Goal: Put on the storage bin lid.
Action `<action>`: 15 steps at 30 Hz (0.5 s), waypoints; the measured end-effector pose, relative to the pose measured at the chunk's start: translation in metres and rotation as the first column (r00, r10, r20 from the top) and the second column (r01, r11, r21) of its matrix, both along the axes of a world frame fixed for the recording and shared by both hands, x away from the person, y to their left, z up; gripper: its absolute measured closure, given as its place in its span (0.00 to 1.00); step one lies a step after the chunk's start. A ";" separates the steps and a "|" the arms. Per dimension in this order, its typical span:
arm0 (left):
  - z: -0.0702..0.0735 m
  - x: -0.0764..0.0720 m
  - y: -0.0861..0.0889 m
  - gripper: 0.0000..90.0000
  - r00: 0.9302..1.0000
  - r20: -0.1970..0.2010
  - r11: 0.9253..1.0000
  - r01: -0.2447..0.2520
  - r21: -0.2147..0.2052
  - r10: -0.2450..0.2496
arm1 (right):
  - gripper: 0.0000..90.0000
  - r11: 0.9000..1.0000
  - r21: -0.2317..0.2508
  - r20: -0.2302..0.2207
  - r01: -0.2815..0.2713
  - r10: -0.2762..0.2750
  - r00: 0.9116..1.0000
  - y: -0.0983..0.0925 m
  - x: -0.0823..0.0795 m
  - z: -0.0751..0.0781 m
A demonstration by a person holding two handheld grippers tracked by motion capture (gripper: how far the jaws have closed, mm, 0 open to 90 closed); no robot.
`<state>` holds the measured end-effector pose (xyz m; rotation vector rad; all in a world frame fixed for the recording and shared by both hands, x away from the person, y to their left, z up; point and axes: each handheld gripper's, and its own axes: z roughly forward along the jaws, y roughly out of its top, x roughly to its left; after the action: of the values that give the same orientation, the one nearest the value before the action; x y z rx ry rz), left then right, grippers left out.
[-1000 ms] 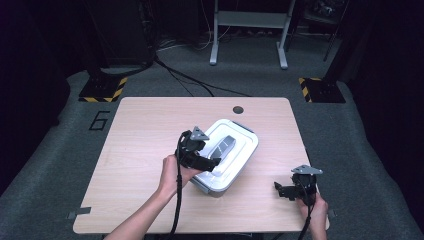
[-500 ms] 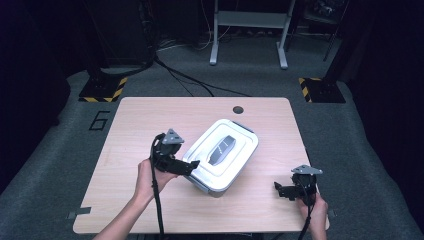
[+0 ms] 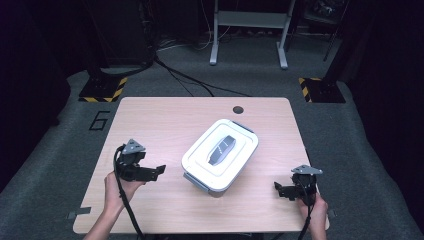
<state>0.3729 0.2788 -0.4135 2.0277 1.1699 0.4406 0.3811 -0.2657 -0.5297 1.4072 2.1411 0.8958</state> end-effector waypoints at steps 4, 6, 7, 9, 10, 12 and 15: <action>-0.024 0.000 0.019 0.10 0.998 -0.015 0.998 -0.058 0.035 0.058 | 0.00 1.000 0.000 0.000 0.000 0.000 1.000 0.000 0.000 0.000; -0.036 0.000 0.027 0.09 0.997 -0.029 0.996 -0.074 0.049 0.075 | 0.00 1.000 0.000 0.000 0.000 0.000 1.000 0.000 0.000 0.000; -0.042 0.000 0.031 0.09 0.995 -0.035 0.995 -0.086 0.059 0.088 | 0.00 1.000 0.000 0.000 0.000 0.000 1.000 0.000 0.000 0.000; -0.056 -0.001 0.037 0.08 0.993 -0.034 0.990 -0.109 0.084 0.113 | 0.00 1.000 0.000 0.000 0.000 0.000 1.000 0.000 0.000 0.000; -0.062 -0.002 0.040 0.07 0.991 -0.039 0.988 -0.121 0.095 0.125 | 0.00 1.000 0.000 0.000 0.000 0.000 1.000 0.000 0.000 0.000; -0.074 -0.003 0.045 0.06 0.988 -0.046 0.984 -0.142 0.108 0.148 | 0.00 1.000 0.000 0.000 0.000 0.000 1.000 0.000 0.000 0.000; -0.088 -0.006 0.054 0.04 0.984 -0.051 0.978 -0.165 0.125 0.172 | 0.00 1.000 0.000 0.000 0.000 0.000 1.000 0.000 0.000 0.000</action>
<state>0.3668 0.3326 -0.5019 2.0645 1.3898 0.5473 0.3811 -0.2657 -0.5297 1.4073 2.1410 0.8953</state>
